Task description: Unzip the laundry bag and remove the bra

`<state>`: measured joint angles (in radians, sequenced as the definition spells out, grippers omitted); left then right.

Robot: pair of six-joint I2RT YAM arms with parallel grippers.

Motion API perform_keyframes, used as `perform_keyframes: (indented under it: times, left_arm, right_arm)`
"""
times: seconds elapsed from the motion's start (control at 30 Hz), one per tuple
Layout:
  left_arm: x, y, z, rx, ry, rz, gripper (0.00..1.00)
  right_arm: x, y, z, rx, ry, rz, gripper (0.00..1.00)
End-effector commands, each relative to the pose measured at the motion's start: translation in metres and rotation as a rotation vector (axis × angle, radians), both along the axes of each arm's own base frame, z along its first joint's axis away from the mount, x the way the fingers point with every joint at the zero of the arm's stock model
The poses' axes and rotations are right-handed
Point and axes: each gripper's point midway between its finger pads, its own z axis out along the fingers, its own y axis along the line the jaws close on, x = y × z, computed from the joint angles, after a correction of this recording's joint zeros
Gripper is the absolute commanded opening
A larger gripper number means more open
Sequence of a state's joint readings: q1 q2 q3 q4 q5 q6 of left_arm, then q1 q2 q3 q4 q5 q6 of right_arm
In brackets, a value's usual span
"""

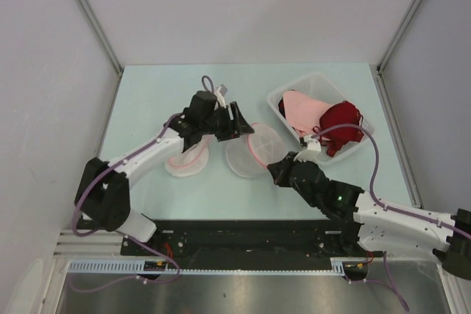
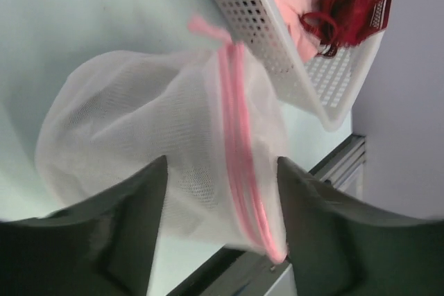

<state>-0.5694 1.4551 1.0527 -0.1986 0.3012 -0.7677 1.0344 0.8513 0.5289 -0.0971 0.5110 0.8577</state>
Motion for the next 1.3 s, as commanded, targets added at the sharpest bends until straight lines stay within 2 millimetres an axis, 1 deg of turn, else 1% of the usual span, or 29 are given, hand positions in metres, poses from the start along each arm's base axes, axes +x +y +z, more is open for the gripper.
perform_keyframes:
  times: [0.0, 0.03, 0.07, 0.1, 0.13, 0.17, 0.2, 0.23, 0.27, 0.33, 0.37, 0.43, 0.47, 0.6, 0.67, 0.7, 0.77, 0.87, 0.9, 0.93, 0.97, 1.0, 1.03, 1.1, 1.13, 1.2, 1.23, 1.27]
  left_arm:
    - [0.010, -0.013, 0.029, -0.017, -0.066, -0.076, 0.81]
    - [0.008, -0.007, 0.029, 0.007, -0.065, -0.062, 0.92]
    - [0.005, 0.000, 0.031, 0.031, -0.084, -0.053, 0.98]
    - [0.001, 0.007, 0.045, 0.033, -0.122, -0.038, 0.99]
    - [-0.004, 0.019, 0.045, 0.068, -0.123, -0.008, 1.00]
    - [-0.011, 0.026, 0.039, 0.086, -0.118, -0.004, 1.00]
    - [-0.016, 0.031, 0.038, 0.089, -0.118, 0.005, 1.00]
    - [-0.025, 0.035, 0.048, 0.066, -0.139, 0.008, 1.00]
    - [-0.034, 0.037, 0.036, 0.053, -0.111, 0.004, 1.00]
    - [-0.047, 0.034, 0.038, -0.012, -0.085, -0.009, 1.00]
    - [-0.056, 0.027, 0.031, -0.047, -0.070, -0.041, 1.00]
    - [-0.062, 0.019, 0.028, -0.091, -0.054, -0.052, 1.00]
    - [-0.068, 0.013, 0.020, -0.093, -0.038, -0.070, 0.99]
    - [-0.070, -0.005, 0.008, -0.100, 0.012, -0.101, 0.98]
    - [-0.068, -0.010, 0.008, -0.104, 0.022, -0.094, 0.96]
    - [-0.063, -0.013, 0.005, -0.105, 0.019, -0.083, 0.94]
    - [-0.060, -0.017, 0.006, -0.123, 0.023, -0.077, 0.92]
    - [-0.056, -0.026, 0.003, -0.116, 0.028, -0.077, 0.87]
    - [-0.056, -0.030, -0.003, -0.109, 0.045, -0.086, 0.81]
    - [-0.055, -0.033, -0.003, -0.110, 0.046, -0.093, 0.77]
    - [-0.056, -0.033, -0.005, -0.105, 0.059, -0.093, 0.68]
    - [-0.056, -0.035, -0.005, -0.110, 0.072, -0.095, 0.40]
    - [-0.058, -0.037, -0.002, -0.122, 0.066, -0.107, 0.26]
    - [-0.058, -0.034, 0.003, -0.119, 0.048, -0.106, 0.00]
    - [-0.055, -0.030, 0.012, -0.114, 0.020, -0.087, 0.00]
    - [-0.054, -0.023, 0.014, -0.086, 0.007, -0.080, 0.00]
    - [-0.053, -0.019, 0.022, -0.097, -0.010, -0.079, 0.00]
    - [-0.053, -0.016, 0.023, -0.096, -0.009, -0.078, 0.00]
  right_arm:
    - [0.002, 0.024, 0.026, 0.039, -0.044, -0.022, 0.00]
    - [0.003, 0.026, 0.020, 0.031, -0.029, -0.027, 0.00]
    - [0.004, 0.026, 0.017, 0.028, -0.024, -0.036, 0.00]
    - [0.005, 0.025, 0.017, 0.028, -0.024, -0.045, 0.00]
    - [0.008, 0.025, 0.016, 0.027, -0.024, -0.052, 0.00]
    - [0.009, 0.025, 0.015, 0.025, -0.022, -0.054, 0.00]
    - [0.010, 0.026, 0.015, 0.026, -0.023, -0.046, 0.00]
    - [0.013, 0.025, 0.016, 0.026, -0.026, -0.051, 0.00]
    - [0.015, 0.025, 0.016, 0.026, -0.028, -0.049, 0.00]
    - [0.016, 0.026, 0.014, 0.026, -0.021, -0.044, 0.00]
    - [0.017, 0.025, 0.014, 0.028, -0.021, -0.048, 0.00]
    - [0.017, 0.026, 0.014, 0.023, -0.021, -0.040, 0.00]
    - [0.018, 0.026, 0.014, 0.025, -0.022, -0.041, 0.00]
    - [0.017, 0.027, 0.012, 0.020, -0.018, -0.033, 0.00]
    - [0.017, 0.027, 0.012, 0.021, -0.016, -0.034, 0.00]
    - [0.016, 0.027, 0.011, 0.025, -0.013, -0.037, 0.00]
    - [0.016, 0.027, 0.010, 0.022, -0.010, -0.043, 0.00]
    - [0.016, 0.027, 0.010, 0.021, -0.011, -0.044, 0.00]
    - [0.016, 0.027, 0.010, 0.021, -0.010, -0.041, 0.00]
    - [0.016, 0.028, 0.009, 0.017, -0.010, -0.040, 0.00]
    - [0.016, 0.029, 0.009, 0.017, -0.012, -0.036, 0.00]
    - [0.016, 0.028, 0.009, 0.013, -0.013, -0.036, 0.00]
    - [0.015, 0.023, 0.007, 0.000, -0.003, -0.047, 0.00]
    - [0.018, 0.011, 0.002, -0.021, 0.002, -0.084, 0.00]
    - [0.022, 0.002, 0.000, -0.031, 0.005, -0.111, 0.00]
    - [0.024, -0.016, -0.010, -0.044, 0.007, -0.144, 0.00]
    - [0.034, -0.033, -0.018, -0.057, 0.017, -0.194, 0.00]
    - [0.032, -0.043, -0.029, -0.063, 0.040, -0.200, 0.00]
